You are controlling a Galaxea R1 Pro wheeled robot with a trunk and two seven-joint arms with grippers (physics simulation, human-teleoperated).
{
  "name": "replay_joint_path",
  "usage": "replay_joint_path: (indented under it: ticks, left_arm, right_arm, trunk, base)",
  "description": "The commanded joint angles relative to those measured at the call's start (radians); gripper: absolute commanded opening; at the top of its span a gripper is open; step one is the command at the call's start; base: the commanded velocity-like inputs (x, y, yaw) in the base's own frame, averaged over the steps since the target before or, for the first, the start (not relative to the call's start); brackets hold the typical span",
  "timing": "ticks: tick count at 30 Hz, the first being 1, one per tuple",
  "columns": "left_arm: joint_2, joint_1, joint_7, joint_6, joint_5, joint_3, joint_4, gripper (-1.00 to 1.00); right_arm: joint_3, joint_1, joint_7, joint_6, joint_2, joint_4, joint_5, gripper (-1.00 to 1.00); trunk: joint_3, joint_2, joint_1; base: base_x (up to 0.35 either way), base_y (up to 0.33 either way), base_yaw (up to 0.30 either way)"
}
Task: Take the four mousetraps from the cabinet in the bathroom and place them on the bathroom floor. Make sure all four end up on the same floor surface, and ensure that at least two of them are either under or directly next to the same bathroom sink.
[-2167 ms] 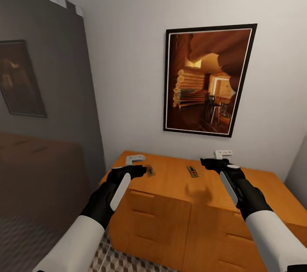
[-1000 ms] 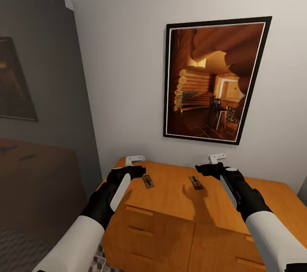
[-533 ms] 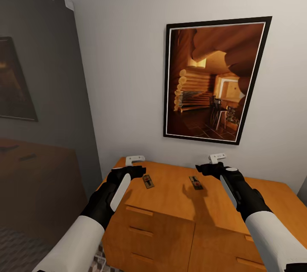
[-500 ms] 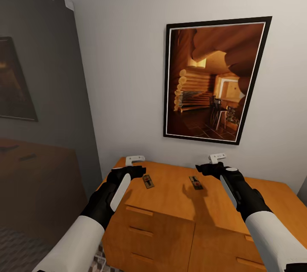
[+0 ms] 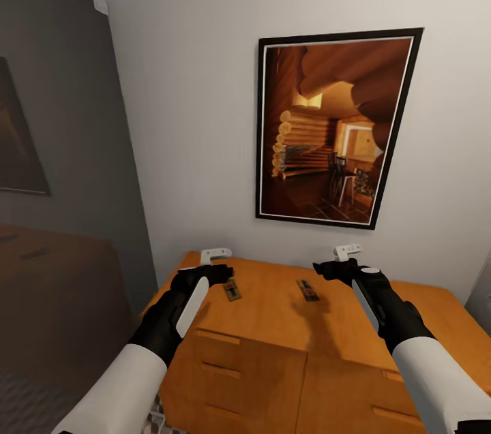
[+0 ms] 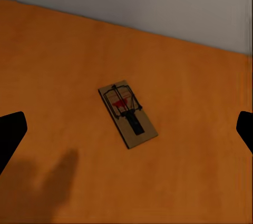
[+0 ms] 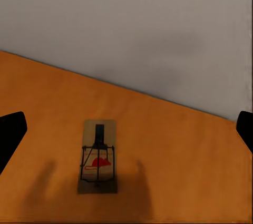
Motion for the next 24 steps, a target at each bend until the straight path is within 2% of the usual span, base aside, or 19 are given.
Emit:
replay_joint_path:
  ticks: [1,7,16,24]
  left_arm:
    - [0.0,0.0,0.009,0.003,0.011,-0.002,-0.001,1.0]
    - [0.0,0.0,0.009,0.003,0.011,-0.002,-0.001,1.0]
    - [0.0,0.0,0.009,0.003,0.011,-0.001,0.0,1.0]
    - [0.0,0.0,0.009,0.003,0.011,0.0,0.0,1.0]
  right_arm:
    - [0.002,0.0,0.001,0.005,-0.001,-0.001,0.0,1.0]
    - [0.001,0.0,0.002,0.005,-0.001,-0.001,0.001,1.0]
    - [0.001,0.0,0.01,0.005,-0.001,-0.001,-0.001,1.0]
    - [0.0,0.0,0.012,0.005,-0.001,-0.001,0.0,1.0]
  trunk:
    - [-0.001,-0.001,0.0]
    - [-0.001,-0.001,0.0]
    - [-0.001,-0.001,0.0]
    - [-0.001,-0.001,0.0]
  base:
    - [0.0,0.0,-0.198]
    - [0.0,0.0,-0.088]
    - [0.0,0.0,0.121]
    - [0.0,0.0,0.03]
